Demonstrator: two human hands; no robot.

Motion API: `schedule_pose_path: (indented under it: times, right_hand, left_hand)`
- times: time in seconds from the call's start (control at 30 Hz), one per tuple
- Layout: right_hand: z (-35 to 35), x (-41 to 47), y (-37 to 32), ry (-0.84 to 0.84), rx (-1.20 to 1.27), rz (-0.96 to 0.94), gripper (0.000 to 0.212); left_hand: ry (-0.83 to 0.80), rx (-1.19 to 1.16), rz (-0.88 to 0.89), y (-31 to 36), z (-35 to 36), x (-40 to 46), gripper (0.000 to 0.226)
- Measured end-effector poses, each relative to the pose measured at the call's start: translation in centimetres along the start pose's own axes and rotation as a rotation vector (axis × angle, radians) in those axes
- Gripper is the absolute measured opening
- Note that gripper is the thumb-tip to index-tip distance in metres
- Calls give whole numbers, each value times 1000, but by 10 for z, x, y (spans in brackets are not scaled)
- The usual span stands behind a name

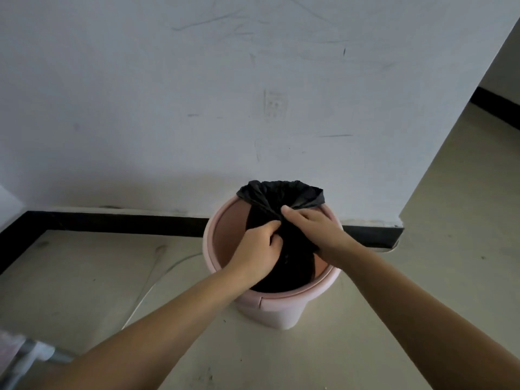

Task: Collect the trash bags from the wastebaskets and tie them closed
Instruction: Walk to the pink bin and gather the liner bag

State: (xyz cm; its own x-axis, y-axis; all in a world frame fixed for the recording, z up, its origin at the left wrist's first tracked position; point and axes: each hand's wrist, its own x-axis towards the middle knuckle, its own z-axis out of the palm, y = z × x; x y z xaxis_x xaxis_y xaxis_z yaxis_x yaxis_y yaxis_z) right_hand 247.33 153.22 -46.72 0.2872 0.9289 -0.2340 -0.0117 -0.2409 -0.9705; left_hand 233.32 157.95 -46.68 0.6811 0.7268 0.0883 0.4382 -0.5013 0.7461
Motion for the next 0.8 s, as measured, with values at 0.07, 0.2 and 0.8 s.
schedule_pose_path:
  times: [0.07, 0.2, 0.8]
  right_hand:
    - [9, 1, 3, -94, -141, 18, 35]
    - [-4, 5, 12, 8, -120, 66, 12]
    - [-40, -15, 7, 18, -791, -69, 31]
  left_hand:
    - [-169, -95, 6, 3, 5, -5, 40]
    - [-519, -403, -86, 1, 10, -9, 50]
    - [331, -516, -477, -33, -6, 78, 37]
